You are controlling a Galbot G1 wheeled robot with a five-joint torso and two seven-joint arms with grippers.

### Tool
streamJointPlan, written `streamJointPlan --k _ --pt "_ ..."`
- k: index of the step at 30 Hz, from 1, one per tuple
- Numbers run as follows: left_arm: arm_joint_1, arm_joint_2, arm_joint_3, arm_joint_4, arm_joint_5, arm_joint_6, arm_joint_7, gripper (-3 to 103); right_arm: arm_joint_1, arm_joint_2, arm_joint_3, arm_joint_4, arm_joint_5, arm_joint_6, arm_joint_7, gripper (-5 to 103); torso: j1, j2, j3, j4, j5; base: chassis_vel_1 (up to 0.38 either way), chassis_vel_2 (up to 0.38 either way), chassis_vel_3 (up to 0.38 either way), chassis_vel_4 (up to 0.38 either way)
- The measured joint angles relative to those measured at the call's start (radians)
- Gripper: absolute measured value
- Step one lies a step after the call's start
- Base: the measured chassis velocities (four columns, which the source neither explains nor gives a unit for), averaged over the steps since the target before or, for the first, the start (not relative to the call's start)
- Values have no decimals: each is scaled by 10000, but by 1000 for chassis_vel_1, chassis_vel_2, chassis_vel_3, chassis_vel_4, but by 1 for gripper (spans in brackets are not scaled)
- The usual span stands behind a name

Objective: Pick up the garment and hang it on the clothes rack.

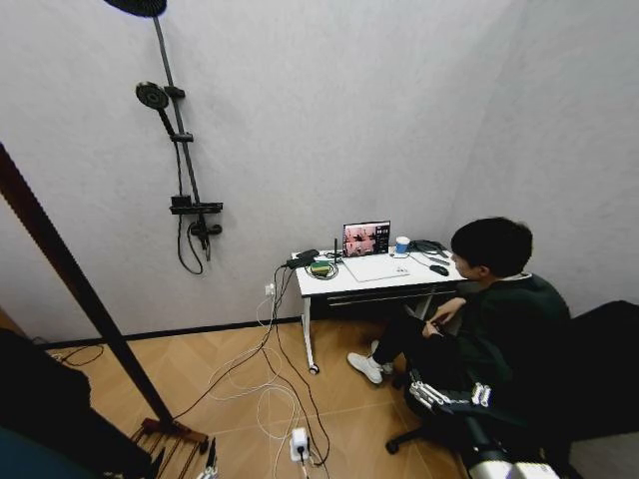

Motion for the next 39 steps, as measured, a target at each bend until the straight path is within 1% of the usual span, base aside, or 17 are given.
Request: streamJointPlan --k 9,13,15,16,18,20,21,25,28,30,31,32,34,35,36,37,39 --pt "0 0 -1 0 0 0 0 100 0 0 0 0 0 0 0 100 0 1 0 1 -4 151 -112 -150 105" --pt "0 0 2 0 0 -2 -1 100 -1 0 0 -1 0 0 0 100 -2 1 0 -2 4 211 -227 -223 207" --pt "1 0 1 0 0 -2 -1 100 -1 0 0 0 0 0 0 100 -3 2 -1 -1 -6 234 -278 -239 283" --pt "1 0 1 0 0 -2 -1 100 -1 0 0 0 0 0 0 100 -5 4 -2 0 2 242 -278 -243 265" --pt "0 0 1 0 0 -2 -1 100 0 0 0 0 0 0 0 100 -2 2 0 3 -1 284 -274 -243 324" --pt "0 0 2 0 0 -2 0 100 0 0 0 -1 1 0 0 100 -3 2 -1 -2 8 302 -298 -308 324" --pt "0 0 2 0 0 -2 -1 100 -1 0 0 0 0 0 0 100 -3 2 -2 -1 -9 326 -340 -308 356" --pt "0 0 5 0 0 -2 2 100 -1 0 1 -1 0 0 0 100 -3 2 -1 0 3 336 -329 -332 357" --pt "0 1 -5 0 0 -2 -1 100 -2 0 -1 0 0 1 -1 100 -3 3 -2 0 -10 354 -407 -376 362" --pt "0 0 0 0 0 -2 -6 100 -2 -1 1 0 0 1 0 100 -5 4 -2 -1 -5 398 -361 -364 379" --pt "1 -1 4 -1 0 -2 6 100 -1 0 1 -2 1 0 0 100 -5 3 -1 -2 17 398 -361 -394 340" --pt "0 0 2 -1 0 -2 0 100 -2 0 1 0 1 1 0 100 -5 3 -3 -1 -8 358 -378 -336 379" --pt "0 1 -2 0 0 -1 -1 100 -2 0 0 1 1 1 -1 100 -3 3 -2 -1 -16 358 -379 -336 379" --pt "1 0 -3 0 0 -1 -5 100 -3 0 1 1 0 1 0 100 -6 5 -3 -2 -5 336 -345 -355 353" --pt "1 -2 5 -1 0 0 6 100 -1 -1 0 -1 1 0 0 100 -5 4 -1 -1 19 400 -345 -355 324" --pt "1 -2 5 -1 0 0 6 100 -1 -1 0 -1 1 0 0 100 -5 4 -1 -1 19 400 -345 -355 324" --pt "0 0 -7 2 0 0 -5 100 -2 0 -1 1 1 1 -2 100 0 1 -2 1 -18 353 -369 -344 374"
